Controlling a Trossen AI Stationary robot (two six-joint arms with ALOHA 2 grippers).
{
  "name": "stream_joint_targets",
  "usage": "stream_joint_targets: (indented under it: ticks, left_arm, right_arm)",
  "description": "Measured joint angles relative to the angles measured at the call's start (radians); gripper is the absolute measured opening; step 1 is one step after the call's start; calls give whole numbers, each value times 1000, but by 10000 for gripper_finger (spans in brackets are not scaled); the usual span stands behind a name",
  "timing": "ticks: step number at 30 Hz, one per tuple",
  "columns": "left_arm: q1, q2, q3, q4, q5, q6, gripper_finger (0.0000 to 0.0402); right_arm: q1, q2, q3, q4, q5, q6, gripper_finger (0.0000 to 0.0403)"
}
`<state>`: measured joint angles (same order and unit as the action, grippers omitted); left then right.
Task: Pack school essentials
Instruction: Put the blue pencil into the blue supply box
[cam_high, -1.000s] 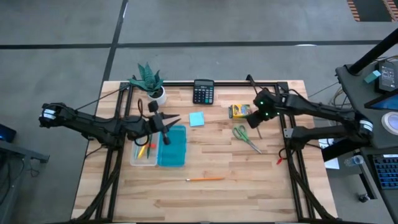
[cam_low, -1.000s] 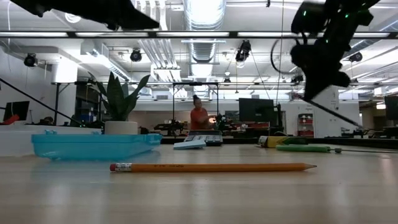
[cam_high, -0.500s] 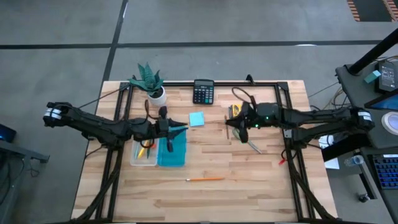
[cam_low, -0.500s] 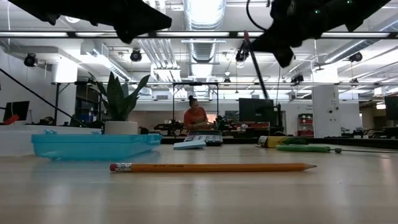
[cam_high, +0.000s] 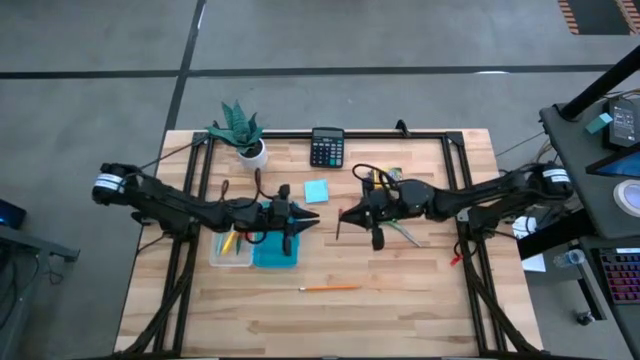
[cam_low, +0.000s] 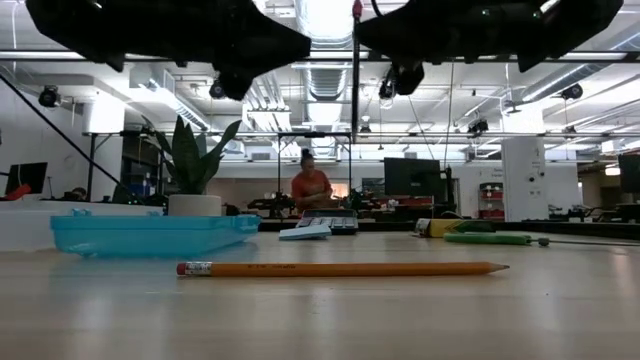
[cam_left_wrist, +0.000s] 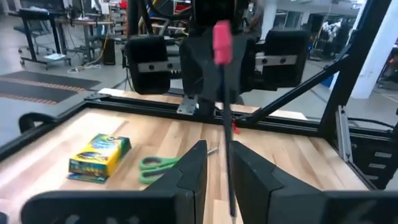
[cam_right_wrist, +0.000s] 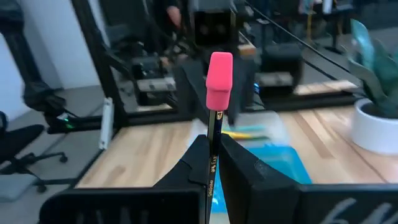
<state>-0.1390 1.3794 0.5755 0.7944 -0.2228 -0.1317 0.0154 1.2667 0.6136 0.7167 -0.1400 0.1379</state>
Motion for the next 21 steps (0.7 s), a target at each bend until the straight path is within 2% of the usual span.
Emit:
stream_joint_targets:
  ticks: [5,14,21]
  left_arm:
    - [0,81,3,88,35,-52,58]
    - [0,145,20,137,46,-73,127]
    - [0,219,35,247,46,-73,133]
  right_arm:
    - [0,43,0,80,-18,0,13]
    - [0,38,0,84,-18,0,13]
    - [0,65,0,96,-18,0,13]
